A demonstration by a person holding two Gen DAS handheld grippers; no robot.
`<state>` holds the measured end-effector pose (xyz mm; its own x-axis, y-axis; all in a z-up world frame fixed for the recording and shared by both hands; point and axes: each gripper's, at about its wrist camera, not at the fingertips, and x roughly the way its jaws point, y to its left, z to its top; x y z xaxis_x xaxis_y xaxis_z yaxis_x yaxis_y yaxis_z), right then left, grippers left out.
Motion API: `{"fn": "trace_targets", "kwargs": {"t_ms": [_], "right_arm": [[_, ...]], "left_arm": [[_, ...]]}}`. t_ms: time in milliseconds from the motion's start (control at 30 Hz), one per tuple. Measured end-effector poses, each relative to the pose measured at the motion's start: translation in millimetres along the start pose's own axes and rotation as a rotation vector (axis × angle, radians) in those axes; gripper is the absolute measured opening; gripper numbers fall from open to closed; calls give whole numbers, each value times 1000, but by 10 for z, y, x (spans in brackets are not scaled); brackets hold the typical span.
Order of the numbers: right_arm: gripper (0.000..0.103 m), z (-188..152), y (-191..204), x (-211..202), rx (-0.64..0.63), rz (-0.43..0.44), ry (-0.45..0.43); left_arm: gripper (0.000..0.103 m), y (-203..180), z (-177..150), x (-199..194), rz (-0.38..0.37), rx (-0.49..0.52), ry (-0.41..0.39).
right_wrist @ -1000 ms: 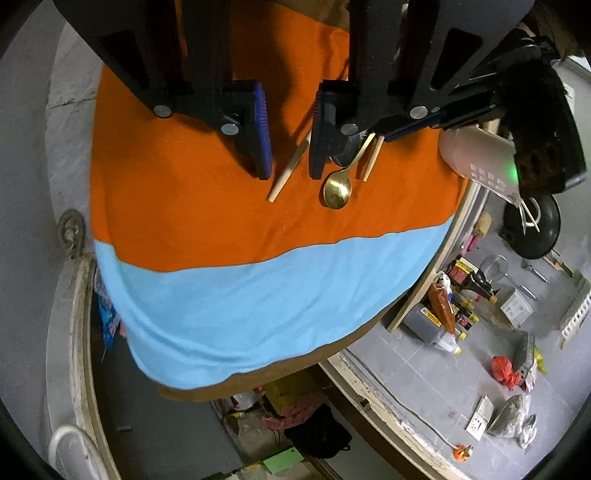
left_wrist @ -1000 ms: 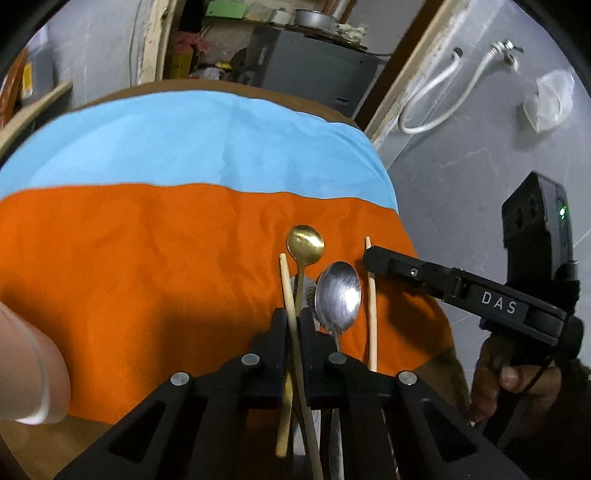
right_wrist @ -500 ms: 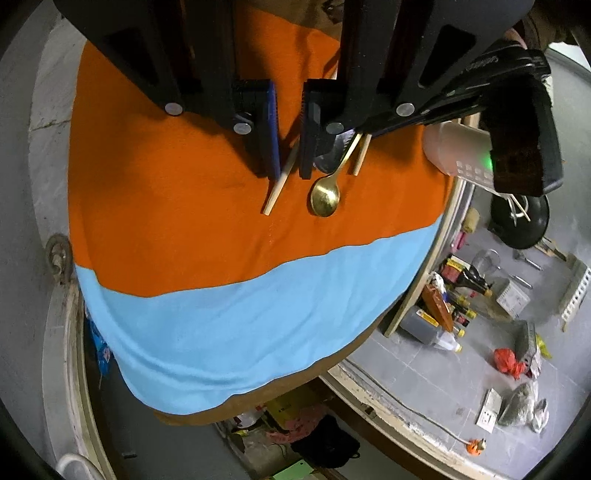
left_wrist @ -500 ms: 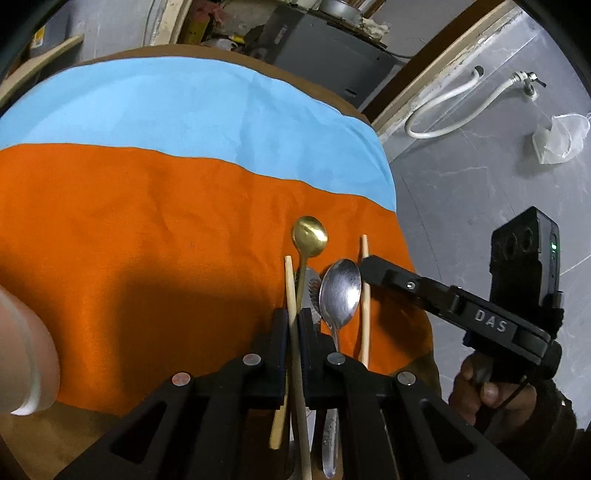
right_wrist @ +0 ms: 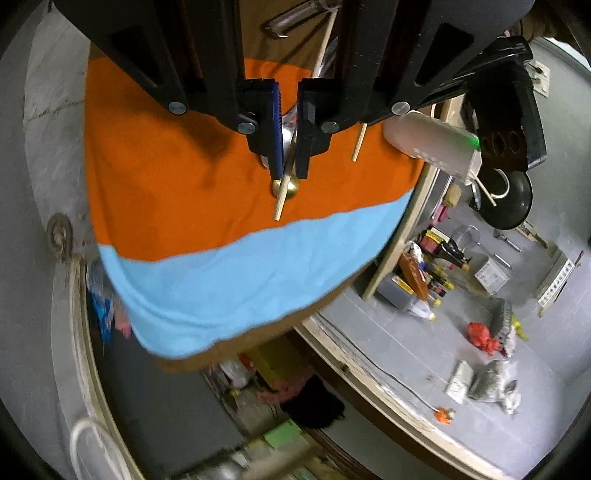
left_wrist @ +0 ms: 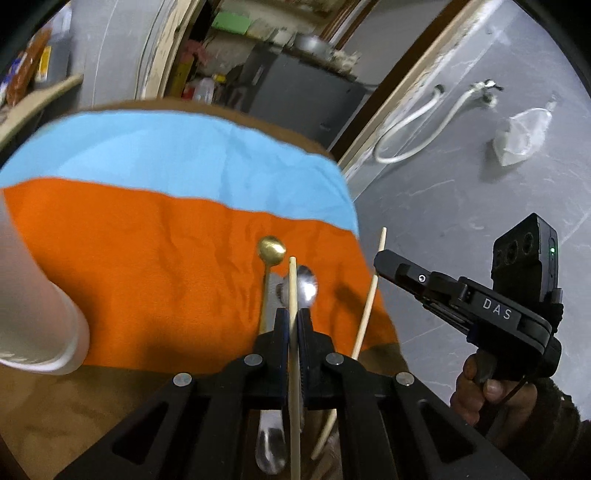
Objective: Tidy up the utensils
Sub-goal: 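Grasp a wooden chopstick with the left tool while the right tool grasps another chopstick, then lift both chopsticks over the white caddy and open both tools to drop them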
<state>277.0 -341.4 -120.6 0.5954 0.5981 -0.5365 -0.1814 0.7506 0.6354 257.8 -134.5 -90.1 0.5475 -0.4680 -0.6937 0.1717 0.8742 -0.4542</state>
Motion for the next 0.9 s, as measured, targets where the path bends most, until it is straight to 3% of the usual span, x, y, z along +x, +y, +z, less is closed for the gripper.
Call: {"fn": "trace_targets", "kwargs": {"t_ms": [300, 533, 733, 900], "right_arm": [[5, -73, 456, -552, -121, -62, -161], [4, -91, 883, -956, -197, -110, -279], [4, -56, 1296, -1190, -221, -119, -377], [4, 18, 1695, -1284, -256, -126, -444]], "left_arm": [[5, -263, -78, -519, -49, 91, -124], [5, -318, 57, -1067, -100, 135, -244], [5, -42, 285, -1579, -111, 96, -347], [5, 319, 494, -1916, -62, 64, -431]]}}
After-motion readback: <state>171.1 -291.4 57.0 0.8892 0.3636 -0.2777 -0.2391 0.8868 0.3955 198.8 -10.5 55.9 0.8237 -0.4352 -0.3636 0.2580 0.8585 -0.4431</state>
